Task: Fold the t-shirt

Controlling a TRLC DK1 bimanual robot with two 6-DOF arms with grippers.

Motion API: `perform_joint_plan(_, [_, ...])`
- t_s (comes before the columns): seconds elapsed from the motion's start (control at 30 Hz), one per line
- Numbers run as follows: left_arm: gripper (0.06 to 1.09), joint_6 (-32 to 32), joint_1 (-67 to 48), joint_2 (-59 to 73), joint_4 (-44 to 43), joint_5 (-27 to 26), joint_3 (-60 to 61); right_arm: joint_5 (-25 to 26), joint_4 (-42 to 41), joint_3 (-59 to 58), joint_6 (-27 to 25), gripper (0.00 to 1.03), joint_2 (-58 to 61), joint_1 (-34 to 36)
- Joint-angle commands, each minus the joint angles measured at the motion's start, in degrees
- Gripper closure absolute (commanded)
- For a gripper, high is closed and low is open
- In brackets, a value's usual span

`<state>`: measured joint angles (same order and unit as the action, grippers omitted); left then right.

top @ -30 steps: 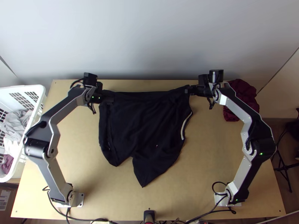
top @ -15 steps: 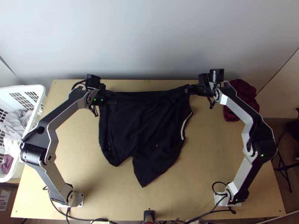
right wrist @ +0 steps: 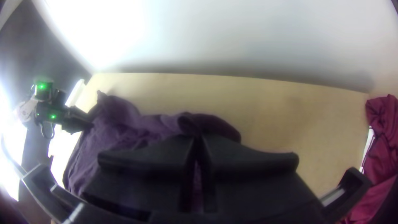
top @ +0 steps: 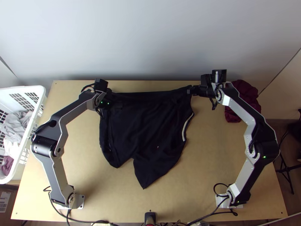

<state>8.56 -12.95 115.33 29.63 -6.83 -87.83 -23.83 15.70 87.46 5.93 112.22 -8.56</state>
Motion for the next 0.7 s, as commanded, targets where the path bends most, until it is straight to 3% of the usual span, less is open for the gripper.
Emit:
perform_joint_plan(0.0, [0.11, -0.2, 0.2, 3.2, -0.7, 1.8, -0.5, 0.1, 0.4, 0.0, 0.0, 1.00, -0.3, 0.1])
perform_joint_plan(0.67, [0.11, 0.0, 1.1, 0.9, -1.5, 3.4, -0.1, 0.1, 1.1, -0.4, 0.0, 1.00, -0.1, -0.3])
